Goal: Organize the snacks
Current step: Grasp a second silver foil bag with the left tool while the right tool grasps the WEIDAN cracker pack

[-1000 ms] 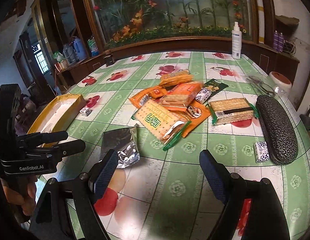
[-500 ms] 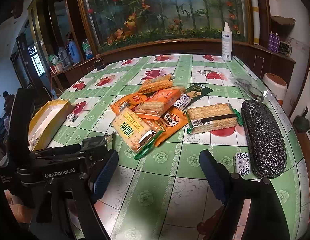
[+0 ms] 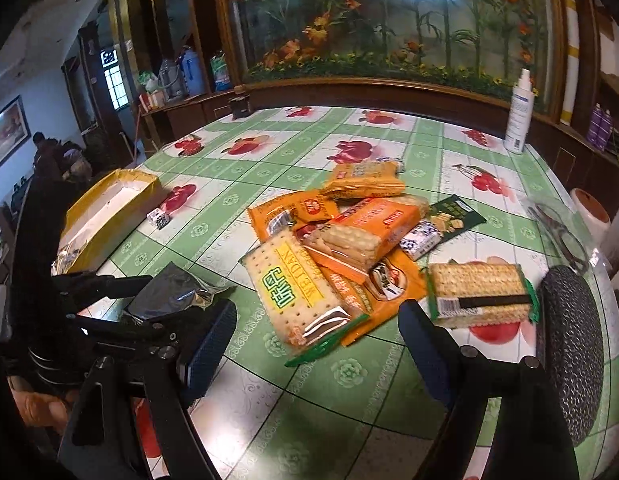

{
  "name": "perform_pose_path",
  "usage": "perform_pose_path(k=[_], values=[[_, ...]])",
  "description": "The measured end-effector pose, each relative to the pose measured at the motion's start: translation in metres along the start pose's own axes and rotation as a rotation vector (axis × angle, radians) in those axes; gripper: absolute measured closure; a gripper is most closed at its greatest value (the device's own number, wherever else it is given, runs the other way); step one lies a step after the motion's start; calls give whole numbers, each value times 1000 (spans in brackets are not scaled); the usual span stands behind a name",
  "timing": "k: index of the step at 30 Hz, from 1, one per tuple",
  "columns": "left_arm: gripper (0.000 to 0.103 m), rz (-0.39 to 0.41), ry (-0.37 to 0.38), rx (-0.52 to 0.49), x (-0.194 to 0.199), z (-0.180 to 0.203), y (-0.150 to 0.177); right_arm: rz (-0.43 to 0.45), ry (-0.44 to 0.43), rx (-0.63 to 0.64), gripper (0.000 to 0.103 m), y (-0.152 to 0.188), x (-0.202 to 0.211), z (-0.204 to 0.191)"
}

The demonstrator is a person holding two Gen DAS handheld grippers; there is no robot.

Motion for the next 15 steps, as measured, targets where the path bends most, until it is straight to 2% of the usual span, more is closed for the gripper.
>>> perform_pose_path(k=[4,10,13,15], values=[[25,-9,10,-12,3,-9,6,-32,5,80,18,-1,-23,-17],[25,-11,13,-17,6,-15,12,-94,86,210,19,8,-53,-26],[25,-9,13,-16,7,-17,13,-120,106,228,20,12,-64,-27],[25,-8,12,-16,7,-18,13,-111,120,205,30,10,-64,-25]])
Point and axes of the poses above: each gripper's, at about its wrist camera, not at the fingertips, and x roughly against the way its jaws point, z to its right, y to its underside, the point moved 9 cm from there along -x, roughly the way its jaws point, and after that the axes turned 15 degrees about -x, right-handed, at the moved point
